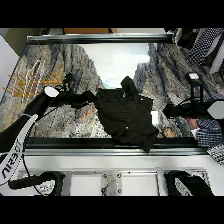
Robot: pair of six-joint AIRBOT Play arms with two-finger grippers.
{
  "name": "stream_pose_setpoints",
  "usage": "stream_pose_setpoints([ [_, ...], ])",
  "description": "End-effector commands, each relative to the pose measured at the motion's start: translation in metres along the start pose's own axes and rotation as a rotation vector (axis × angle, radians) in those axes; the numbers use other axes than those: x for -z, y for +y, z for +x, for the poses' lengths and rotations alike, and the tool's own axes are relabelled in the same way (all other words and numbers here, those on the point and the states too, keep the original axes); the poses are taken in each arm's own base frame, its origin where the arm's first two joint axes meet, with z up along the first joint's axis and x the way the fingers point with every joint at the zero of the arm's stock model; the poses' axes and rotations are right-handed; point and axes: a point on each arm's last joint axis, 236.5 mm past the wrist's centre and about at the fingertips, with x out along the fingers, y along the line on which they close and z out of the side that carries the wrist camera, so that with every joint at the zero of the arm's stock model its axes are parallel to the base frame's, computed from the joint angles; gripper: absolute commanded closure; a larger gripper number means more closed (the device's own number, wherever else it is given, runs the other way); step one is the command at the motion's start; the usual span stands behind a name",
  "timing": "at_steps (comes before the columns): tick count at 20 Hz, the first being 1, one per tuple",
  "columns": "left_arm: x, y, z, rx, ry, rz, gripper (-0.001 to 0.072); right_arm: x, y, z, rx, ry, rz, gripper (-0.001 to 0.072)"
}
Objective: Fold the clothes and pants, and hang the long-sleeved shirts on hangers.
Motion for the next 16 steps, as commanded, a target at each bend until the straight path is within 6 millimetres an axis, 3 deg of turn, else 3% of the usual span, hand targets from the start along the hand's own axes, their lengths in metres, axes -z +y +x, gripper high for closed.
stream_pose_setpoints([
  [1,-0.021,-0.009,0.019,0.030,0.008,-0.001,0.0017,0.035,-0.003,0.063,-0.129,0.129,0.209,0.0020],
  [5,-0.019,-0.010,0.048,0.044,0.111,0.007,0.0017,0.046,0.001,0.121,-0.197,0.227,0.328,-0.0006],
  [10,-0.003,-0.012,0.084,0.051,0.222,0.019,0.0019,0.065,0.021,0.154,-0.288,0.327,0.347,-0.0006],
  [11,-0.004,-0.013,0.086,0.050,0.224,0.002,0.0108,0.067,0.025,0.156,-0.290,0.334,0.325,-0.0006],
  [12,-0.006,-0.014,0.086,0.051,0.219,-0.004,0.0316,0.068,0.028,0.157,-0.295,0.333,0.294,-0.0003],
  [13,-0.009,-0.016,0.085,0.053,0.210,-0.001,0.0504,0.068,0.032,0.157,-0.301,0.329,0.259,0.0082],
  [14,-0.010,-0.017,0.083,0.054,0.205,0.004,0.0645,0.066,0.035,0.157,-0.306,0.322,0.222,0.0339],
  [15,-0.014,-0.018,0.078,0.057,0.195,0.004,0.0690,0.061,0.036,0.156,-0.307,0.310,0.209,0.0558],
  [16,-0.018,-0.021,0.068,0.064,0.185,0.006,0.0691,0.054,0.037,0.154,-0.308,0.293,0.202,0.0672],
])
